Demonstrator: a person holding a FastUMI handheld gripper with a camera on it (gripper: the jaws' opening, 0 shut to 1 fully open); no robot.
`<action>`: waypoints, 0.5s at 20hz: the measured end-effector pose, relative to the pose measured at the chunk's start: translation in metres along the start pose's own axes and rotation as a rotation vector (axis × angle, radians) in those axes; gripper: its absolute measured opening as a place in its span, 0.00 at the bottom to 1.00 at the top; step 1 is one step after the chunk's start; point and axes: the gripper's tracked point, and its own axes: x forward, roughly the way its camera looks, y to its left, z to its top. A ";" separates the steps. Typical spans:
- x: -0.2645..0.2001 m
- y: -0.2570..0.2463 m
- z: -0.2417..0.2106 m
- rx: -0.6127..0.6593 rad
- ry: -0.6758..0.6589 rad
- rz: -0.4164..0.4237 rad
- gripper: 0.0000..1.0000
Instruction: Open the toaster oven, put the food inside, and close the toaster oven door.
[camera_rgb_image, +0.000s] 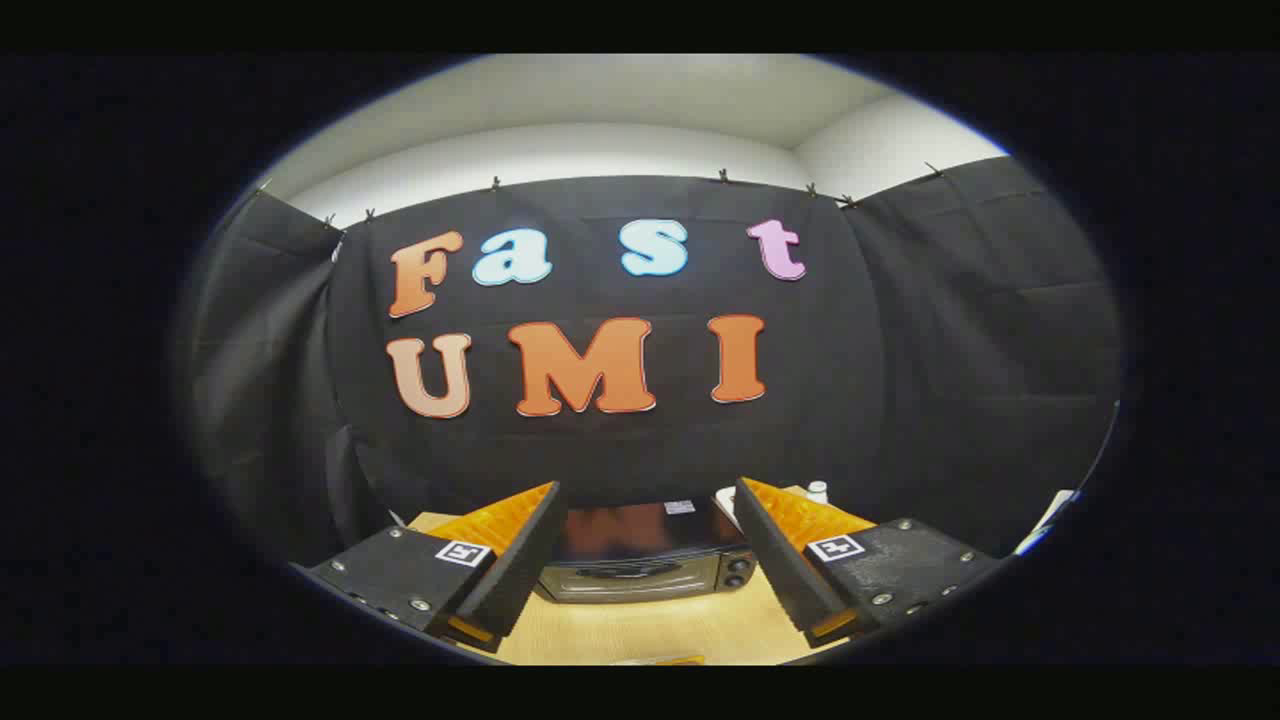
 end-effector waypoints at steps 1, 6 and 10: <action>0.001 0.005 -0.001 -0.003 0.002 0.008 0.99; 0.003 0.021 -0.008 -0.030 0.016 0.029 0.99; 0.004 0.032 -0.012 -0.033 0.027 0.054 0.99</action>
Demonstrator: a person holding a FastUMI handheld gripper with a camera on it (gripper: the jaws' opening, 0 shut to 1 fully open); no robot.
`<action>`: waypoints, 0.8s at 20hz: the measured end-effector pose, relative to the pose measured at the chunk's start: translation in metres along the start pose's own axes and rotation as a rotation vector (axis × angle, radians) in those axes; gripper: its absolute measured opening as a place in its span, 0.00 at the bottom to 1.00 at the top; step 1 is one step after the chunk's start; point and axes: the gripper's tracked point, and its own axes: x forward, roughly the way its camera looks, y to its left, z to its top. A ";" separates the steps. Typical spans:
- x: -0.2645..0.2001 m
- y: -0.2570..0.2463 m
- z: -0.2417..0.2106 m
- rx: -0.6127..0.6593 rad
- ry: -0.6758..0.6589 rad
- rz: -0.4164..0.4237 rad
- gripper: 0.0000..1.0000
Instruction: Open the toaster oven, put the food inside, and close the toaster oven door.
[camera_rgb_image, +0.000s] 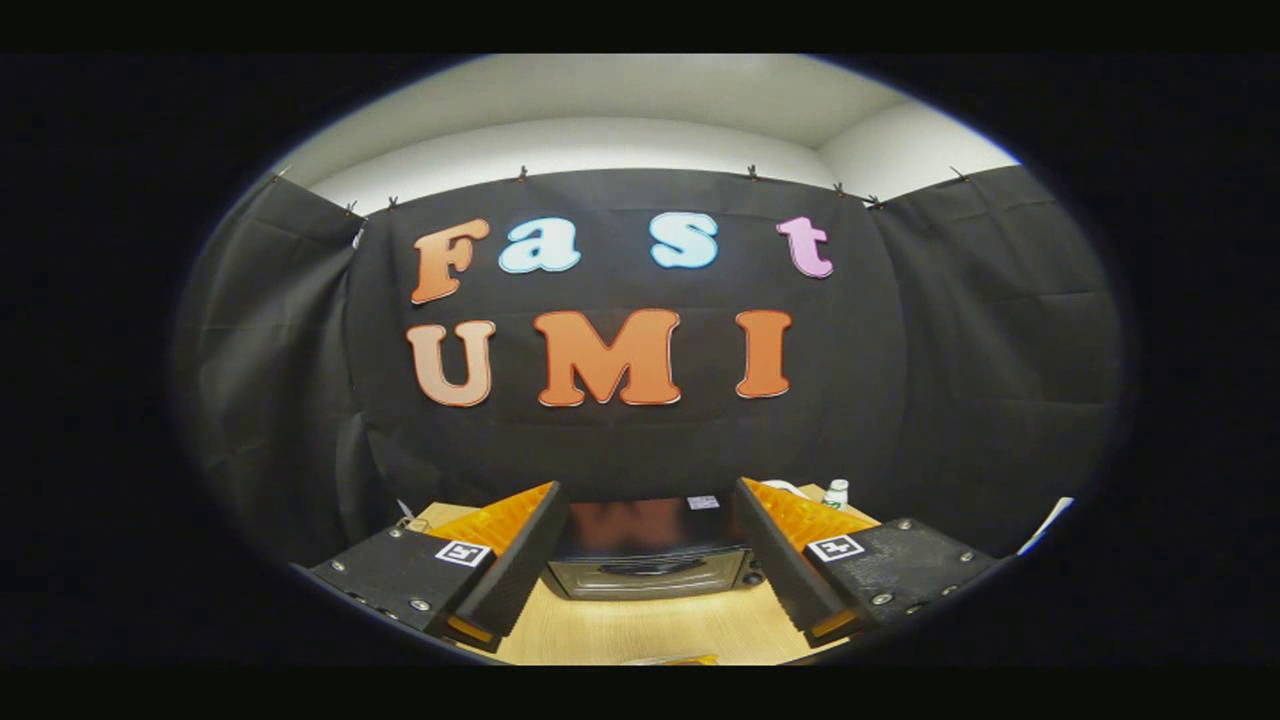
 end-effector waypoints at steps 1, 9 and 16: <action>0.001 0.001 -0.001 0.001 0.002 0.003 0.99; 0.002 0.005 -0.008 -0.010 0.009 0.010 0.99; 0.017 0.011 -0.034 -0.016 0.042 0.030 0.99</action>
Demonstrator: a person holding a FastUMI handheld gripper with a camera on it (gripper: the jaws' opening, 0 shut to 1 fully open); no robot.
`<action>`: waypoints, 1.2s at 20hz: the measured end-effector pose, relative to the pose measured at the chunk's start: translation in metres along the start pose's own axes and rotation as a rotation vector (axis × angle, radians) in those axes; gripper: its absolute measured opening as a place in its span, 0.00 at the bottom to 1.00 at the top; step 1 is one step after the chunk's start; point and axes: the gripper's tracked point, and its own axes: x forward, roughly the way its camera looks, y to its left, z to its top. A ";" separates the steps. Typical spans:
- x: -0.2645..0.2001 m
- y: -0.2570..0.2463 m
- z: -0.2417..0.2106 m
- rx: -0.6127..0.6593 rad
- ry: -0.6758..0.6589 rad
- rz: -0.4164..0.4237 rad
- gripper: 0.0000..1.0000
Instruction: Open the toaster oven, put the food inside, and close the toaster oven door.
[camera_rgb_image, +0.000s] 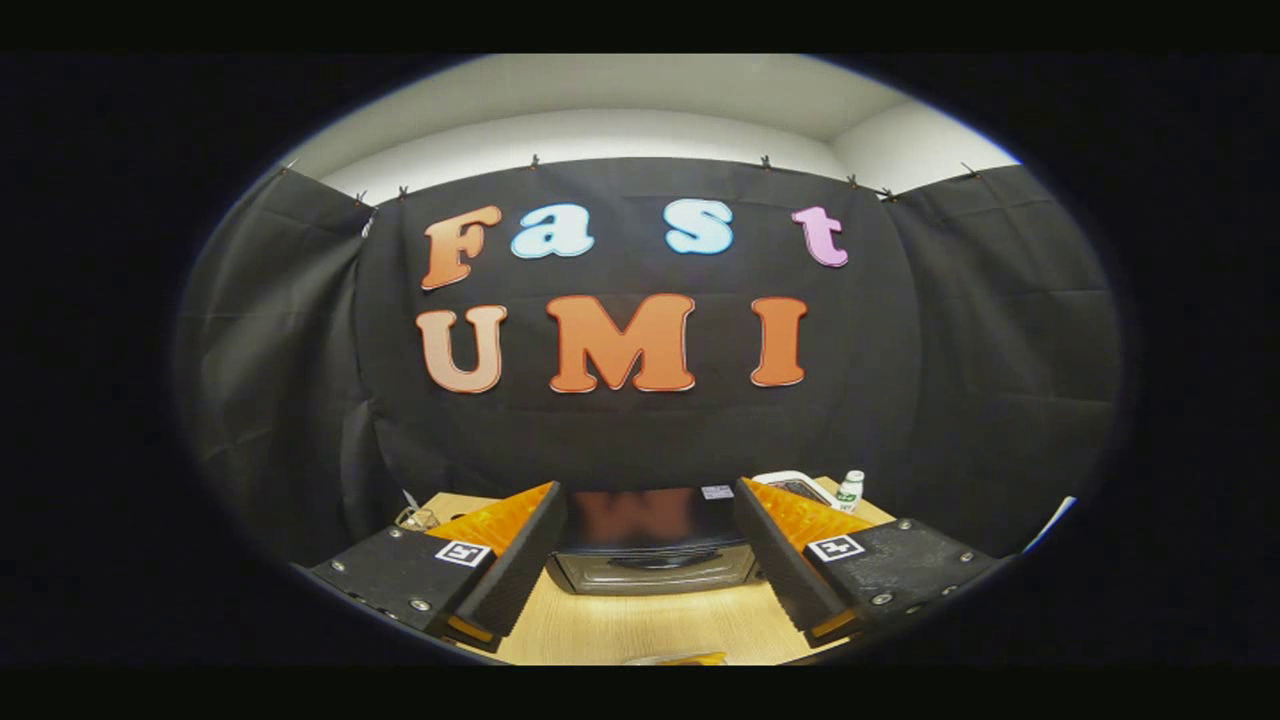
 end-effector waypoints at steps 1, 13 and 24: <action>0.005 0.001 -0.005 -0.001 0.010 0.006 0.99; 0.089 -0.004 -0.121 -0.054 0.238 0.054 0.99; 0.159 -0.016 -0.197 -0.116 0.396 0.059 1.00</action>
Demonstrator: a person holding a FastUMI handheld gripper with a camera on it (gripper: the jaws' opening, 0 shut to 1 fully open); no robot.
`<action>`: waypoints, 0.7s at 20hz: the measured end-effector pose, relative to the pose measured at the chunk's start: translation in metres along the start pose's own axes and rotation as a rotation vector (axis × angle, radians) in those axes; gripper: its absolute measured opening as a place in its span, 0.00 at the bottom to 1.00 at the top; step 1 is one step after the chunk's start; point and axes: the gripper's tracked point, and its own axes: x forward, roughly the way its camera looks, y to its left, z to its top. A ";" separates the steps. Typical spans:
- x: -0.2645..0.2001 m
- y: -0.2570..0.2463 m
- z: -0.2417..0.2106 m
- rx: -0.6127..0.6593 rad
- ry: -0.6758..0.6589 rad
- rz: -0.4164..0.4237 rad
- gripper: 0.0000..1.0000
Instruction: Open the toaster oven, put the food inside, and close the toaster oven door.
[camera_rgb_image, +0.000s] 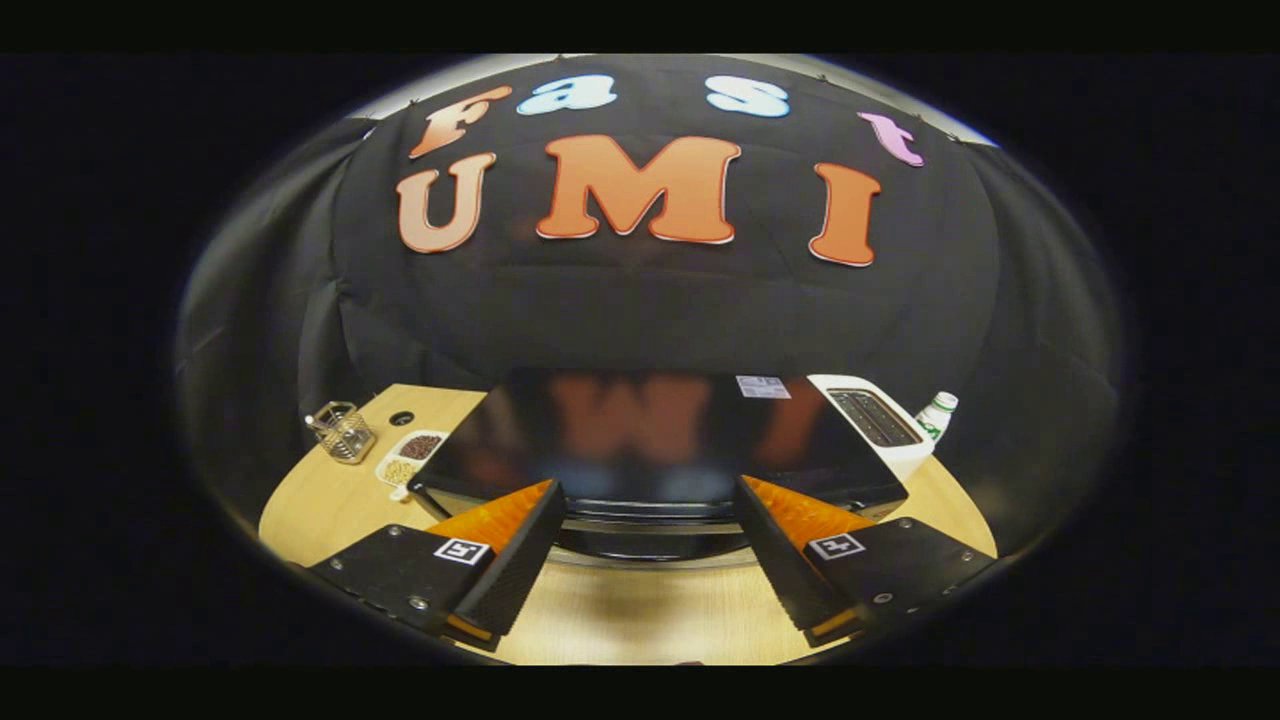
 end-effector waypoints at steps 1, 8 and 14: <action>0.001 0.004 0.001 0.014 0.001 0.032 1.00; -0.002 0.003 -0.002 0.048 0.017 0.013 0.99; -0.020 0.004 -0.016 0.071 0.015 -0.001 0.99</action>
